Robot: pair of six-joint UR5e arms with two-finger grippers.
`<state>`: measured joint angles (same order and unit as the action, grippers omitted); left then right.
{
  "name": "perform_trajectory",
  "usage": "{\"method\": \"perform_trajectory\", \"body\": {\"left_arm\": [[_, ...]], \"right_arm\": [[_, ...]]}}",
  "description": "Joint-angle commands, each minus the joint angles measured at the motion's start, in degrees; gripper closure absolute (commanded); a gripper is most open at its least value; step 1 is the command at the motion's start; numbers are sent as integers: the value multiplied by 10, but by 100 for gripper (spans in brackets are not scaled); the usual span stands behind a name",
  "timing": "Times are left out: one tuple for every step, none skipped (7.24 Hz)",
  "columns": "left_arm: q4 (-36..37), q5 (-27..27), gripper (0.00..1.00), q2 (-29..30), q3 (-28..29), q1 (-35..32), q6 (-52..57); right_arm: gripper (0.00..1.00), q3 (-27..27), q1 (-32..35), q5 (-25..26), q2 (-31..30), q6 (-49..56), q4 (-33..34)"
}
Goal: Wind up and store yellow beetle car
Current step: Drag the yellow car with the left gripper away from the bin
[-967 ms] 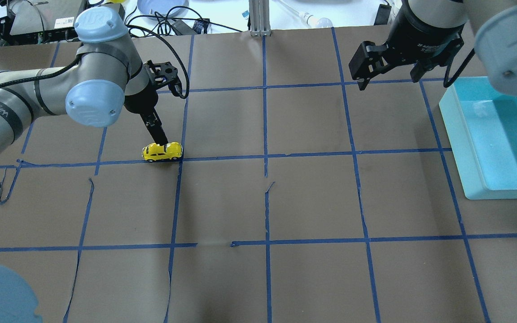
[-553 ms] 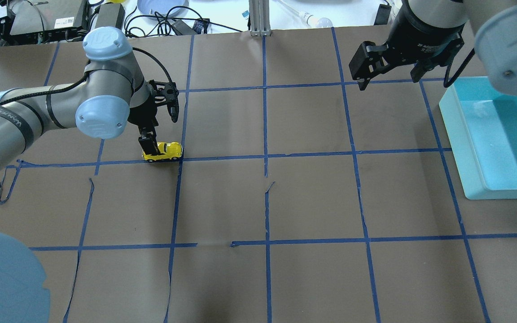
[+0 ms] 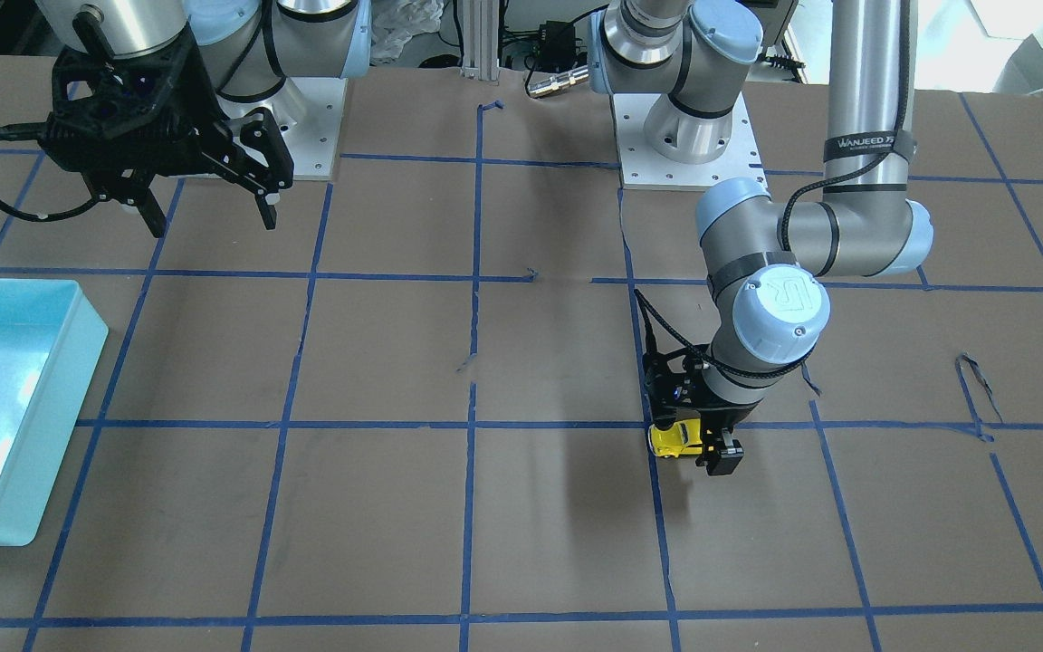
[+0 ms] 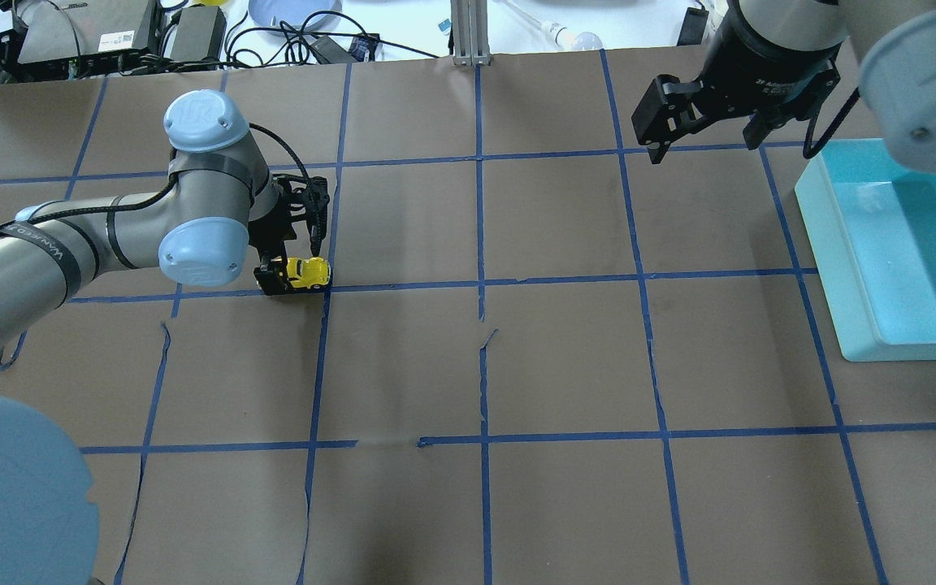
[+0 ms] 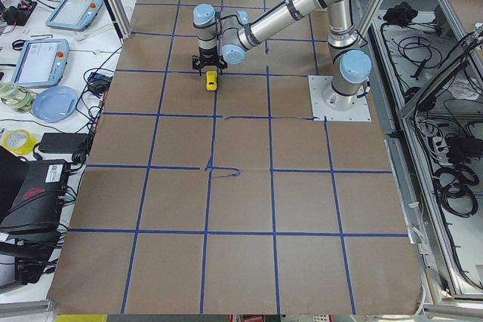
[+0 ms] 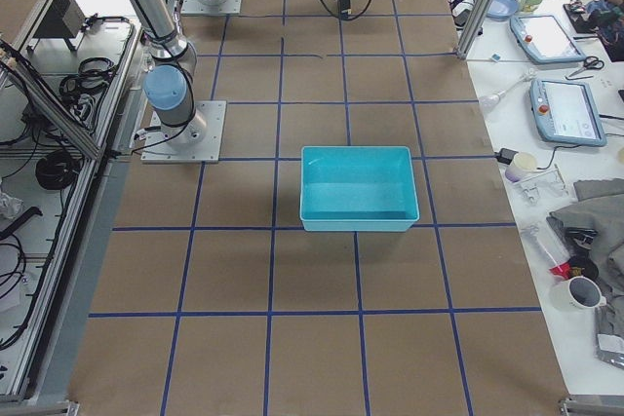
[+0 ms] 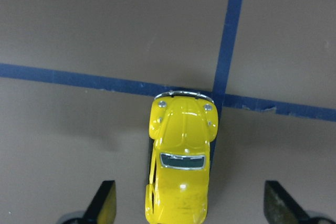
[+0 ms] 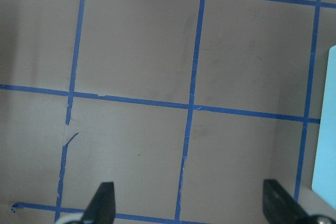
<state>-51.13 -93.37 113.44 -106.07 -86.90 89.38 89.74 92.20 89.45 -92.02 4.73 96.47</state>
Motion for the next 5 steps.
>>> {"method": "perform_trajectory", "body": {"left_arm": [[21, 0, 0, 1, -17, 1, 11], [24, 1, 0, 4, -18, 2, 11], [24, 0, 6, 3, -17, 2, 10], [24, 2, 12, 4, -18, 2, 10], [24, 6, 17, 4, -18, 2, 10]], "right_arm": [[0, 0, 0, 0, 0, -1, 0], [0, -1, 0, -1, 0, -1, 0], [0, -1, 0, -1, 0, -1, 0], [0, -1, 0, 0, 0, -1, 0], [0, -1, 0, 0, 0, -1, 0]]}}
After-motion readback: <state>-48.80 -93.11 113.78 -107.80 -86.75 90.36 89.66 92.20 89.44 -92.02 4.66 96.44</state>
